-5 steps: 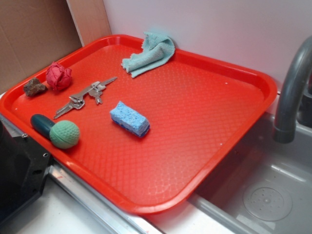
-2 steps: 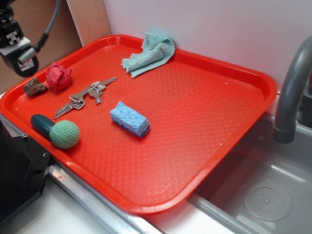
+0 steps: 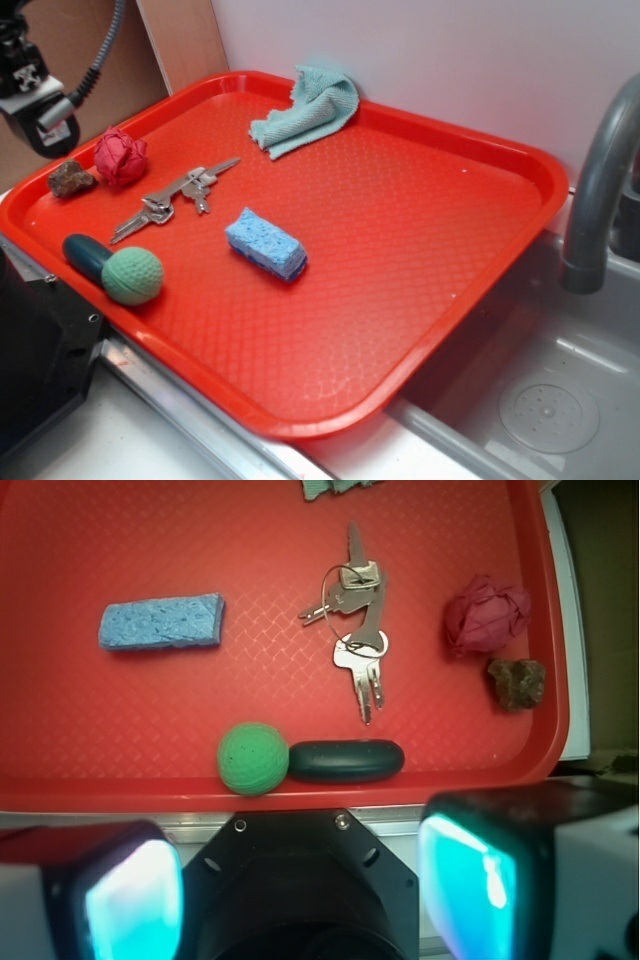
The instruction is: Grab the green ball.
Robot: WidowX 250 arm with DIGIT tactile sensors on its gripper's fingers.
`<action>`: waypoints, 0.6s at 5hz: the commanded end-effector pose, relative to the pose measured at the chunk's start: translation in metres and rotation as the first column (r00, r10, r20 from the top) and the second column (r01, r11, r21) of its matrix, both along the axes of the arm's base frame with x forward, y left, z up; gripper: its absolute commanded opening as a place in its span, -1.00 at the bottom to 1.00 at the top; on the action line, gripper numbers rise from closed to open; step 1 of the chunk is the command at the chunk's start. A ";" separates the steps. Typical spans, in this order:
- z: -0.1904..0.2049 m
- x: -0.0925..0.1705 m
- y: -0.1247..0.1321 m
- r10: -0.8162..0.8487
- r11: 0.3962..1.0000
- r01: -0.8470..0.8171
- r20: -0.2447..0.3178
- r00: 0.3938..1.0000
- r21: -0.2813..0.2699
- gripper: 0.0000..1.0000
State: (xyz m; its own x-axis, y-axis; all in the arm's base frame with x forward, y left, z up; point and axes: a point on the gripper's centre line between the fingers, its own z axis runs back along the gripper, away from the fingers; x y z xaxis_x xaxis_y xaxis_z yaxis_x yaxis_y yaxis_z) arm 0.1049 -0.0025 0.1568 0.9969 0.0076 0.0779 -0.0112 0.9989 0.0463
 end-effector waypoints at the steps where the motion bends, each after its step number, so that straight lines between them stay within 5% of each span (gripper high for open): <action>1: -0.065 -0.005 0.000 -0.101 0.995 0.102 0.027 0.994 -0.018 1.00; 2: -0.094 0.006 -0.006 -0.149 0.988 0.148 -0.021 0.989 -0.051 1.00; 3: -0.113 0.019 -0.019 -0.181 0.983 0.179 -0.080 0.980 -0.029 1.00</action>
State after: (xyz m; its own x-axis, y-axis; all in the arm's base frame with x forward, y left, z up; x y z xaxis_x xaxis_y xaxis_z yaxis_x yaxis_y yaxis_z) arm 0.1171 -0.0228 0.0365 0.9847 -0.1667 -0.0498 0.1677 0.9857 0.0167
